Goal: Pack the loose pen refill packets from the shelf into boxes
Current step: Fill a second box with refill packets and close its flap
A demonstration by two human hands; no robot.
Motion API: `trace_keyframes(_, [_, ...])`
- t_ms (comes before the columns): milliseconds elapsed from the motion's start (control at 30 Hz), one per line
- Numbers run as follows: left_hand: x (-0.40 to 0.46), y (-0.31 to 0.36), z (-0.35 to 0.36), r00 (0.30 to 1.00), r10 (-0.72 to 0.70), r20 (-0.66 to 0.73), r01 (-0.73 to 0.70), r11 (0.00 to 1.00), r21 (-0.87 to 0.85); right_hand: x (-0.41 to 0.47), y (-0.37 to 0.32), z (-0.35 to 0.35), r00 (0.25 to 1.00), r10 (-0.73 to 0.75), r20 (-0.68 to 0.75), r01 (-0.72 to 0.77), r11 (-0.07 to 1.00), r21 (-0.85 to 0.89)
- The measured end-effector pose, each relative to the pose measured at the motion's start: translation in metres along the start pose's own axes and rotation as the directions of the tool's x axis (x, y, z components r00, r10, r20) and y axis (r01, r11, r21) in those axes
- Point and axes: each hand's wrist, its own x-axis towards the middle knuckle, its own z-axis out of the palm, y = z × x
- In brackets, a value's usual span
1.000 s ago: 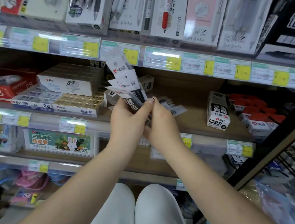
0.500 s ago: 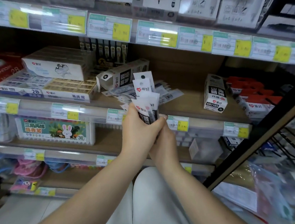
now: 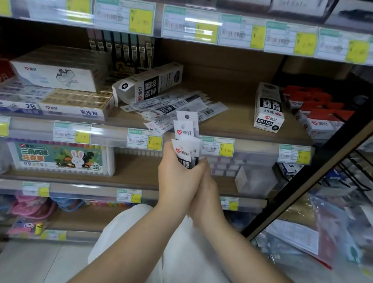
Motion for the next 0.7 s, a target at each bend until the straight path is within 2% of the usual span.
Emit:
trace_keyframes(100, [-0.001,-0.003,0.000,1.000,-0.003,0.010,0.003,1.000,0.010,-0.001,0.000,-0.007,0.995,0.050,0.082,-0.053,0.998,0.038])
trace_keyframes(167, [0.002,-0.006,-0.002,1.000,0.006,0.005,-0.006,1.000,0.018,0.006,-0.001,-0.019,0.973,0.038,0.227,-0.024,0.998,-0.065])
trace_keyframes(233, [0.006,-0.008,-0.004,1.000,0.010,0.001,-0.010,1.000,0.017,0.016,-0.002,-0.041,0.920,0.060,0.387,0.006,0.986,-0.168])
trace_keyframes(300, [0.008,-0.010,-0.006,1.000,0.005,0.014,-0.005,1.000,-0.003,0.028,-0.009,-0.069,0.880,0.104,0.463,0.009,0.972,-0.235])
trace_keyframes(367, [0.006,-0.009,-0.005,0.999,0.010,0.038,-0.010,1.000,-0.020,0.038,-0.024,-0.092,0.904,0.077,0.420,-0.006,0.986,-0.168])
trace_keyframes(467, [-0.001,-0.007,-0.002,0.995,0.037,0.088,-0.033,0.998,-0.056,0.043,-0.052,-0.097,0.929,-0.072,0.362,0.022,0.990,0.142])
trace_keyframes(500, [-0.003,-0.006,-0.001,0.994,0.049,0.102,-0.042,0.997,-0.062,0.044,-0.061,-0.092,0.928,-0.097,0.359,0.033,0.983,0.182])
trace_keyframes(600, [-0.008,-0.008,0.002,0.990,0.058,0.128,-0.051,0.997,-0.057,0.047,-0.067,-0.073,0.937,-0.130,0.324,0.098,0.989,0.112])
trace_keyframes(700, [-0.014,-0.019,0.005,0.990,0.020,0.143,-0.009,0.997,-0.072,0.045,-0.061,-0.060,0.940,-0.126,0.316,0.089,0.988,0.129])
